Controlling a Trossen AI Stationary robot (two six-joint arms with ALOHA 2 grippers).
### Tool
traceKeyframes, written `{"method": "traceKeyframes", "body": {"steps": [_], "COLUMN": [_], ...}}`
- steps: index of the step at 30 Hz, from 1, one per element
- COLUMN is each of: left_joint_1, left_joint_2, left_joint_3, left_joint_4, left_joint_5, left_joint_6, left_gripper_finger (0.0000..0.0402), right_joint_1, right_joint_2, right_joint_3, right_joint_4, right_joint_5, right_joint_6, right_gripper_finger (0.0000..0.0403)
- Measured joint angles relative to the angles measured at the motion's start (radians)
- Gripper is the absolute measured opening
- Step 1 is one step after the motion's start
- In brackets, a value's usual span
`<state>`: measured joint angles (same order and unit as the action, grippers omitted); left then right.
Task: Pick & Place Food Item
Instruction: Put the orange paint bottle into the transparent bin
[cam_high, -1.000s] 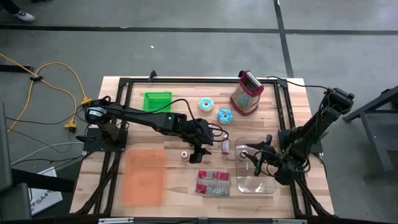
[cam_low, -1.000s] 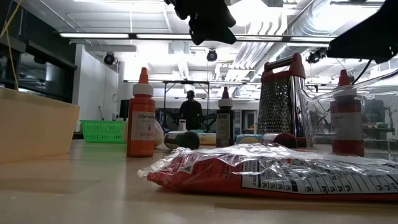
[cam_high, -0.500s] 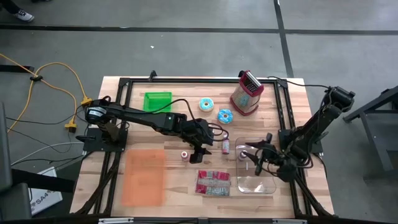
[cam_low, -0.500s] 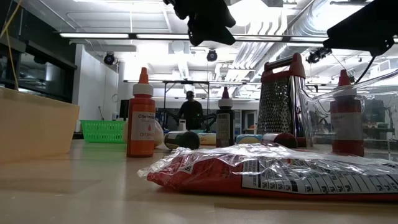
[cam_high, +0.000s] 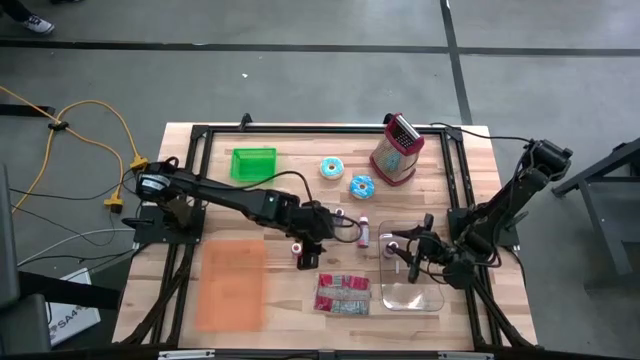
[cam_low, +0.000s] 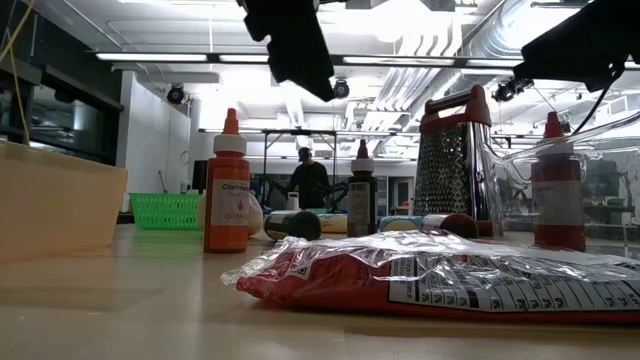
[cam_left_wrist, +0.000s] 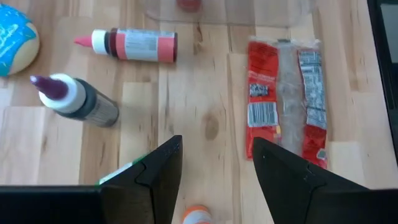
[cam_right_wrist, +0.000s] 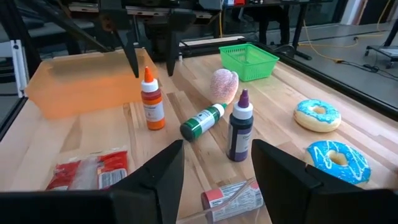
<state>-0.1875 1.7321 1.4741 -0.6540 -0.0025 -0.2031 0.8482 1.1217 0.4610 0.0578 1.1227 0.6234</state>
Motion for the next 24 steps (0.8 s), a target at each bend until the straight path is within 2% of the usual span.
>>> {"method": "traceKeyframes", "body": {"steps": [16,24], "left_joint_1": [-0.014,-0.024], "left_joint_2": [0.0,0.0], "left_joint_3": [-0.093,-0.096], "left_joint_4": [-0.026,-0.053], "left_joint_5": [0.006,-0.009], "left_joint_6": [0.005,0.012], "left_gripper_finger": [0.0189,0.0189], "right_joint_1": [0.0,0.0], "right_joint_2": [0.0,0.0], "right_joint_3": [0.0,0.0], "right_joint_4": [0.002,0.008], "right_joint_5": [-0.006,-0.007], "right_joint_6": [0.003,0.004], "right_gripper_finger": [0.0176,0.0176]}}
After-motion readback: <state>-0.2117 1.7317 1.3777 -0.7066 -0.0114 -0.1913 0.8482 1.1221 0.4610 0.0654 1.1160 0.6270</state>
